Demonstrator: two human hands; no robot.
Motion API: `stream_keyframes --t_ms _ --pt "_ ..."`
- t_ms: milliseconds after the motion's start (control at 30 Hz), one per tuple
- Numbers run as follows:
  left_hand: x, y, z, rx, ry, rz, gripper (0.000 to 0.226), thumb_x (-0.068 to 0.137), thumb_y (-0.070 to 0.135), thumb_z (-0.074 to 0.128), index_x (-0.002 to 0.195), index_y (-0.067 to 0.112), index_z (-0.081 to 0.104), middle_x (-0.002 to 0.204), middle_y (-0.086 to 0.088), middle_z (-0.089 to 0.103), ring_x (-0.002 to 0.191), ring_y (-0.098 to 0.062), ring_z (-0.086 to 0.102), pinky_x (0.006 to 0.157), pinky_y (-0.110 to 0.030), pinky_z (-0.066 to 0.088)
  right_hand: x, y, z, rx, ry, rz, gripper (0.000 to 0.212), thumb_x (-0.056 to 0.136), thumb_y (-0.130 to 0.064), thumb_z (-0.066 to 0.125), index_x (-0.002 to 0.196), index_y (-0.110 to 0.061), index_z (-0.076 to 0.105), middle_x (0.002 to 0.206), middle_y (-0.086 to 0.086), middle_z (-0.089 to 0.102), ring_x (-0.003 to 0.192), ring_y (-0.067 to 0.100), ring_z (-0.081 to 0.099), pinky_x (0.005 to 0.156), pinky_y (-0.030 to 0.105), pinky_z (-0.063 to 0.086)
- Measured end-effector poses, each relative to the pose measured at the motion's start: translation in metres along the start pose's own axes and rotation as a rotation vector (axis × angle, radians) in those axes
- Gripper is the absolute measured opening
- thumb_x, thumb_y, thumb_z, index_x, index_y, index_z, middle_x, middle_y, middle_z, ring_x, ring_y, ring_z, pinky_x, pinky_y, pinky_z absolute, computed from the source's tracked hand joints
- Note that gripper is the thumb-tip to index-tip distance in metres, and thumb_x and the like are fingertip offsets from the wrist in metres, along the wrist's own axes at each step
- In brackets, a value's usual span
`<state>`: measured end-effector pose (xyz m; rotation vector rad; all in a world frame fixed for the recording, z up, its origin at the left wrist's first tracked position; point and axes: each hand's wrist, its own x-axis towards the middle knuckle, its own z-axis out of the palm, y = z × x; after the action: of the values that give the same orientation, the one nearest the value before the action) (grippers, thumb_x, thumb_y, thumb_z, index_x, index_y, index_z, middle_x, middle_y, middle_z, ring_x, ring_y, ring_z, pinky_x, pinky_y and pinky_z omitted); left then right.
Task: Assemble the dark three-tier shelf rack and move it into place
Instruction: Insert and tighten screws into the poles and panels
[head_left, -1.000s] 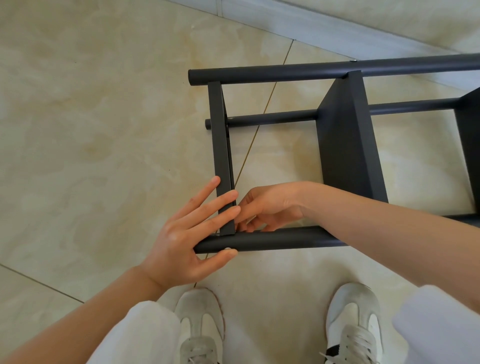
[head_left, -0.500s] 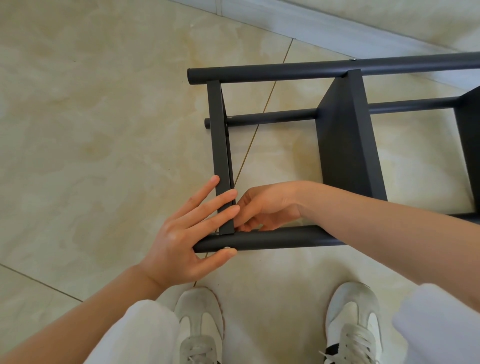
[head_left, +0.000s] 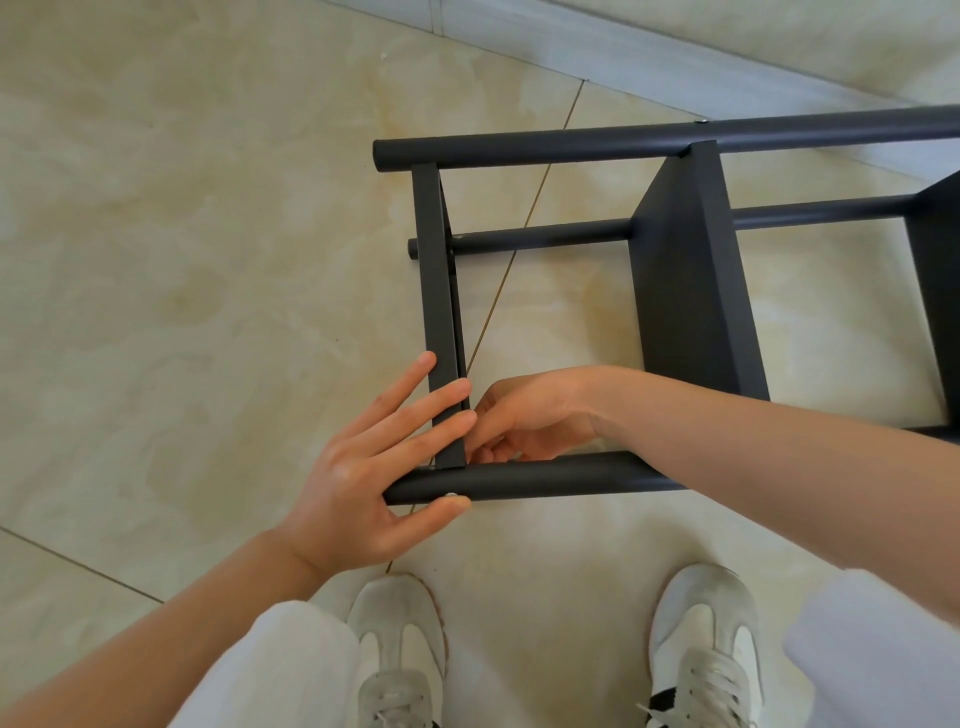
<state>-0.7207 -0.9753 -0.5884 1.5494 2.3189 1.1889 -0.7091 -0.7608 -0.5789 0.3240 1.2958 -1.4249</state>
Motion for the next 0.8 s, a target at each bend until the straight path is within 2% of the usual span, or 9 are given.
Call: stream_keyframes --t_ms 67,267,433,533,600,667,800 --pt "0.000 0.000 -0.001 0.003 -0.006 -0.003 0.052 0.095 0.036 0.066 0.133 0.001 0.058 0.146 -0.015 0.052 0.148 -0.040 0.031 0.118 -0.040 0.034 0.001 0.000 0.002 -0.010 0.012 0.009 0.016 0.096 -0.016 0.060 0.107 -0.006 0.063 0.095 0.013 0.060 0.095 0.025 0.057 0.105 0.043 0.045" --pt "-0.001 0.000 -0.001 0.006 -0.008 0.000 0.053 0.096 0.037 0.066 0.134 0.002 0.057 0.148 -0.014 0.052 0.148 -0.039 0.031 0.119 -0.040 0.034 -0.005 0.000 -0.001 0.022 -0.039 -0.021 0.025 0.098 -0.016 0.057 0.119 -0.006 0.060 0.114 0.016 0.057 0.106 0.028 0.054 0.110 0.048 0.039" --pt "-0.003 -0.003 0.000 -0.003 -0.004 0.013 0.054 0.096 0.037 0.066 0.136 0.003 0.056 0.149 -0.013 0.051 0.148 -0.040 0.031 0.119 -0.041 0.034 -0.004 -0.001 0.001 0.009 -0.006 -0.020 0.039 0.097 -0.014 0.058 0.130 0.007 0.055 0.116 0.017 0.057 0.109 0.029 0.056 0.112 0.050 0.039" --pt "-0.003 -0.003 0.000 -0.003 -0.001 0.005 0.053 0.096 0.036 0.067 0.136 0.002 0.057 0.149 -0.014 0.051 0.148 -0.041 0.031 0.118 -0.042 0.035 -0.003 0.001 0.001 -0.001 -0.005 -0.028 0.029 0.096 -0.016 0.059 0.120 0.001 0.063 0.110 0.016 0.061 0.104 0.027 0.058 0.109 0.046 0.042" --pt "-0.003 0.000 -0.001 -0.003 -0.006 -0.007 0.053 0.096 0.036 0.066 0.135 0.002 0.057 0.148 -0.015 0.051 0.148 -0.040 0.031 0.118 -0.042 0.035 -0.004 0.003 0.000 -0.019 -0.003 -0.044 0.016 0.095 -0.016 0.061 0.101 -0.004 0.069 0.096 0.012 0.065 0.095 0.024 0.061 0.102 0.041 0.047" --pt "-0.001 0.003 -0.003 -0.005 -0.022 -0.028 0.052 0.095 0.035 0.066 0.136 0.003 0.056 0.149 -0.014 0.050 0.149 -0.039 0.029 0.119 -0.041 0.034 -0.005 0.004 0.000 -0.040 0.006 -0.075 0.014 0.095 -0.017 0.062 0.089 -0.010 0.072 0.089 0.010 0.068 0.088 0.020 0.064 0.096 0.038 0.051" --pt "0.001 0.012 -0.008 -0.043 -0.068 -0.098 0.055 0.092 0.031 0.069 0.138 0.005 0.054 0.152 -0.012 0.047 0.152 -0.035 0.026 0.120 -0.041 0.031 -0.012 0.006 0.000 -0.107 0.043 -0.141 0.017 0.094 -0.021 0.062 0.105 -0.013 0.073 0.108 0.010 0.073 0.098 0.018 0.070 0.096 0.036 0.054"
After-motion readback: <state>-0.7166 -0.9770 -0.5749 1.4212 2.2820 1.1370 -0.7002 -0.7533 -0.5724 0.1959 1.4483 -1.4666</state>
